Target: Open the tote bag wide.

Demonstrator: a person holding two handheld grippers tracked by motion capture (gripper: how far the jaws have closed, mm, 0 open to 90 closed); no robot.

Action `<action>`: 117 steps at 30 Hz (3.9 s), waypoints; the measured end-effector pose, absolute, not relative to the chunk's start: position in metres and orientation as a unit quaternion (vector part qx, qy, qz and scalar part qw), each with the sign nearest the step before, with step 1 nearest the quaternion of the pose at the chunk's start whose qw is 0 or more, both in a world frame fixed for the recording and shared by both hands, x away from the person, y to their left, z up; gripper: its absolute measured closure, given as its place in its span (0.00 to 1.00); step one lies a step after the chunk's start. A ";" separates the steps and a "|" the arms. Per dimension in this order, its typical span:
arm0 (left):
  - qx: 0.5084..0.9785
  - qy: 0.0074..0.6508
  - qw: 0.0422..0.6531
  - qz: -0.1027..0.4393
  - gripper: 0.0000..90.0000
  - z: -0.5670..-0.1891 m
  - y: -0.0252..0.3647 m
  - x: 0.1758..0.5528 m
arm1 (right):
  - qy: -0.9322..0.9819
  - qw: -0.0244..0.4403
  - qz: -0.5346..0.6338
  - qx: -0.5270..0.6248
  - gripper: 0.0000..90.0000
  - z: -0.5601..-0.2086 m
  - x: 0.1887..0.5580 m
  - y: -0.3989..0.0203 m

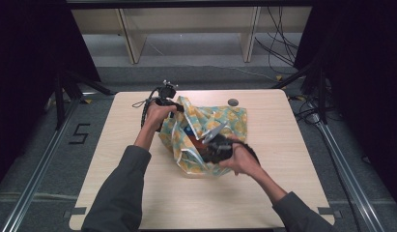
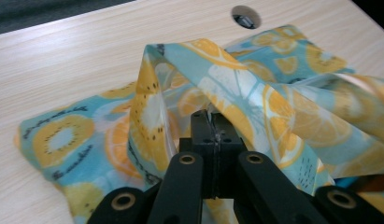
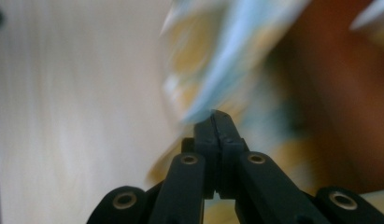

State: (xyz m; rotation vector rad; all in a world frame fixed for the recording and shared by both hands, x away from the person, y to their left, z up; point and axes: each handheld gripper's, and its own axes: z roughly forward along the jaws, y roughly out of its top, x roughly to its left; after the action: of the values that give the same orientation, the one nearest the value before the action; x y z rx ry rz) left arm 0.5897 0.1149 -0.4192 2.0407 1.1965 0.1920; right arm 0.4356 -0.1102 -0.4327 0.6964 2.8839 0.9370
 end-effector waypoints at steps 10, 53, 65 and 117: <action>0.822 0.414 0.385 0.070 0.99 -0.395 0.119 0.567 | 0.896 0.177 0.311 0.263 1.00 -0.403 0.525 -0.145; 0.832 0.385 0.397 0.026 0.99 -0.406 0.123 0.552 | 0.854 0.210 0.339 0.335 1.00 -0.388 0.549 -0.150; 0.804 0.406 0.433 0.031 0.99 -0.402 0.130 0.556 | 0.827 0.184 0.297 0.441 0.85 -0.429 0.580 -0.195; 0.887 0.341 0.203 0.237 0.98 -0.425 0.043 0.574 | 0.835 0.102 0.360 0.403 0.94 -0.406 0.563 -0.162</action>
State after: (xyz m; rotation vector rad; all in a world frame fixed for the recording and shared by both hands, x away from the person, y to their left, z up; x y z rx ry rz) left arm 0.5741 0.0425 -0.4247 2.4739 0.9512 0.6625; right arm 0.5628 -0.1617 -0.4055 1.1913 2.4660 1.0625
